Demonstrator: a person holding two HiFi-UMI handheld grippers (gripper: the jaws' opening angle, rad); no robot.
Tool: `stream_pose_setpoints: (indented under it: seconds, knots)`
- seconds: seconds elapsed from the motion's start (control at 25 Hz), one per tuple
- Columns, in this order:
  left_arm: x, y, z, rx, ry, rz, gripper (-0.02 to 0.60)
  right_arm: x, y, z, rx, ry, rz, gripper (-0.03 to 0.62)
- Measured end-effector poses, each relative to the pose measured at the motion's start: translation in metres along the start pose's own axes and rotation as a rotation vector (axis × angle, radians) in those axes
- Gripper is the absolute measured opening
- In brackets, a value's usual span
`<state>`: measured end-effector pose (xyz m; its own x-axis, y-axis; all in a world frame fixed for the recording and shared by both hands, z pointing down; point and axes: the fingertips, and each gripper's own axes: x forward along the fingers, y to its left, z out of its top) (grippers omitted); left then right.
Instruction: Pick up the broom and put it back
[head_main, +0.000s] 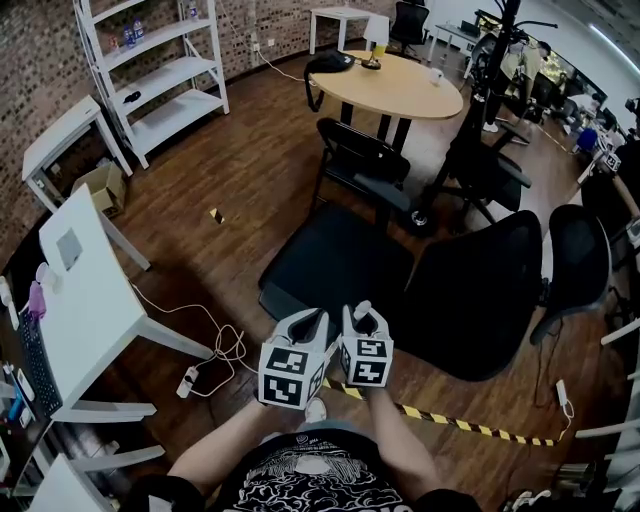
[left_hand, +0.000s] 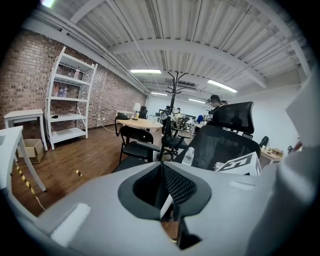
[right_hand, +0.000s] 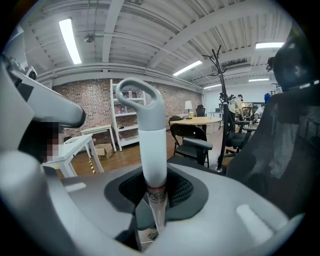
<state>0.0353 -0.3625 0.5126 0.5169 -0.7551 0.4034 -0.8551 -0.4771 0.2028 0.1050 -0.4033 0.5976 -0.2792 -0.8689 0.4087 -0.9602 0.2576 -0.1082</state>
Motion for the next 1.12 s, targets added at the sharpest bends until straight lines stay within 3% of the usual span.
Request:
stream_pose_setpoints:
  seconds: [1.12]
  knots:
    - [0.025, 0.017, 0.009, -0.036, 0.008, 0.030, 0.014, 0.060, -0.017, 0.016, -0.040, 0.035, 0.056, 0.096]
